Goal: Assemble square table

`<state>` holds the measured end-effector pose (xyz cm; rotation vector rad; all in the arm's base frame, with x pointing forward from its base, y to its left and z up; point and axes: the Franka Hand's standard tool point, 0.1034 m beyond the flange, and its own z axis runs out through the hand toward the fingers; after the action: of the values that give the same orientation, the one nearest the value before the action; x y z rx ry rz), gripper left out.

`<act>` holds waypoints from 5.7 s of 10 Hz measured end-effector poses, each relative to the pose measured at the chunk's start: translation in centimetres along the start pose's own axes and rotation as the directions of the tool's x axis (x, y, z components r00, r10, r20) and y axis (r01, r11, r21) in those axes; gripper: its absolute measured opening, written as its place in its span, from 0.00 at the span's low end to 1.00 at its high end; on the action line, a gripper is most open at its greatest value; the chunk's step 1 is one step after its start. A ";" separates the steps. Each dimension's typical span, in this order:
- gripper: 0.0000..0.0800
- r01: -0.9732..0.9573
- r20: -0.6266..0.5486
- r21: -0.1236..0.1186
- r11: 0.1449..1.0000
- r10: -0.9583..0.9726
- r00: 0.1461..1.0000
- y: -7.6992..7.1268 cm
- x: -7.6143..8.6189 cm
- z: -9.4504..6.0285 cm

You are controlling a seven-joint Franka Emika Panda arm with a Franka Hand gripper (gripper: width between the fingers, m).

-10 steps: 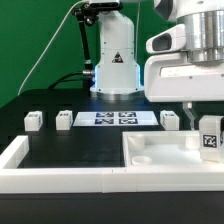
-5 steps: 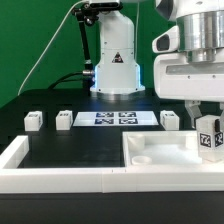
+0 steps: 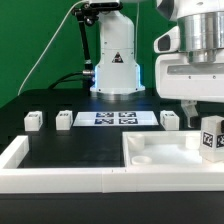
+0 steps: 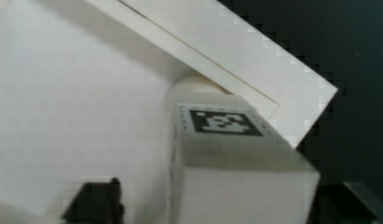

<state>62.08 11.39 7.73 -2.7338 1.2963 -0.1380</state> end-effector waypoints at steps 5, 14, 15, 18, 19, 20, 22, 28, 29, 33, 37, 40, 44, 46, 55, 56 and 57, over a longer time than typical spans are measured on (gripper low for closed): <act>0.81 0.547 0.045 -0.020 0.837 -0.545 0.837 -0.4 -0.5 -0.3; 0.81 0.937 0.048 -0.002 0.350 -0.936 0.350 -0.3 -0.4 0.0; 0.69 0.935 0.048 -0.002 0.355 -0.934 0.355 -0.3 -0.4 0.0; 0.36 0.935 0.048 -0.002 0.355 -0.934 0.355 -0.3 -0.4 0.0; 0.36 0.935 0.048 -0.002 0.356 -0.933 0.356 -0.3 -0.4 0.0; 0.36 0.928 0.047 -0.002 0.373 -0.927 0.373 -0.3 -0.4 0.0; 0.36 0.892 0.047 -0.004 0.452 -0.891 0.451 -0.2 -0.4 0.0; 0.36 0.312 -0.009 0.034 0.949 -0.312 0.950 0.1 -0.1 0.1; 0.36 0.189 -0.007 0.030 0.982 -0.188 0.982 0.1 -0.2 0.1; 0.36 -0.149 -0.006 0.024 0.989 0.149 0.989 0.1 -0.2 0.0; 0.69 -0.063 0.007 0.004 0.998 0.063 0.998 -0.1 -0.4 -0.1; 0.81 0.231 0.022 -0.005 0.973 -0.231 0.973 -0.7 -0.7 -0.5; 0.81 0.615 0.040 0.000 0.789 -0.615 0.788 -0.8 -0.7 -0.6; 0.81 0.750 0.046 0.004 0.661 -0.750 0.660 -0.5 -0.6 -0.2; 0.36 0.874 0.024 -0.019 0.485 -0.874 0.485 -0.4 -0.3 0.1; 0.36 0.862 0.023 -0.018 0.506 -0.862 0.506 -0.4 -0.4 0.1; 0.36 0.829 0.022 -0.019 0.559 -0.829 0.559 -0.4 -0.4 0.1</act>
Offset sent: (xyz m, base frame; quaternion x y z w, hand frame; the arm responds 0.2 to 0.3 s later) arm 0.0073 0.0090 0.0023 -0.0165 -0.0283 -0.2850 0.9580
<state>62.16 11.91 7.67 -3.0969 -0.1417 -0.1744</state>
